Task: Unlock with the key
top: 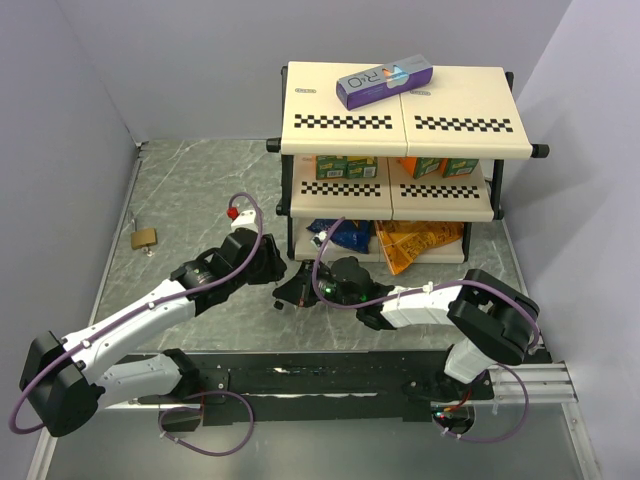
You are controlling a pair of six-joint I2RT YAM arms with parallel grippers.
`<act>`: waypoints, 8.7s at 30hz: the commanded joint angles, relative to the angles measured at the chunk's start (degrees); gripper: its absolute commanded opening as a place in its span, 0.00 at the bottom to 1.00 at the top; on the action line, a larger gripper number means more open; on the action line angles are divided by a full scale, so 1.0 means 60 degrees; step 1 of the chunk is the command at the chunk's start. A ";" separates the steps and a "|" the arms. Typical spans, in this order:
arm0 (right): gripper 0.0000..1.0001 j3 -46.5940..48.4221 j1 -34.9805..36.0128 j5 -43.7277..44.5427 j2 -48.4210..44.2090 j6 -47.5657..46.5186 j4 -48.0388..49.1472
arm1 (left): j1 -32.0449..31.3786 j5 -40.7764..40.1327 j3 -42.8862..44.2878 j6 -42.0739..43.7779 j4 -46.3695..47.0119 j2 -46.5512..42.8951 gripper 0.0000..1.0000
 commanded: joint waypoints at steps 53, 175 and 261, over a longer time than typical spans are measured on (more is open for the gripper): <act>0.00 -0.0188 0.0235 0.7092 -0.0931 -0.5329 0.5378 | -0.0560 0.4454 -0.1356 -0.1365 0.2032 -0.0014 0.01; 0.77 0.0442 0.0337 0.2084 -0.5415 -0.0775 -0.5301 | 0.0685 0.5963 -0.1298 0.3484 0.1124 -0.3089 0.01; 0.80 -0.1667 -0.0278 0.4734 -0.8649 -0.1433 -0.5607 | 0.5721 0.2302 0.0956 0.3951 -0.1219 0.3456 0.01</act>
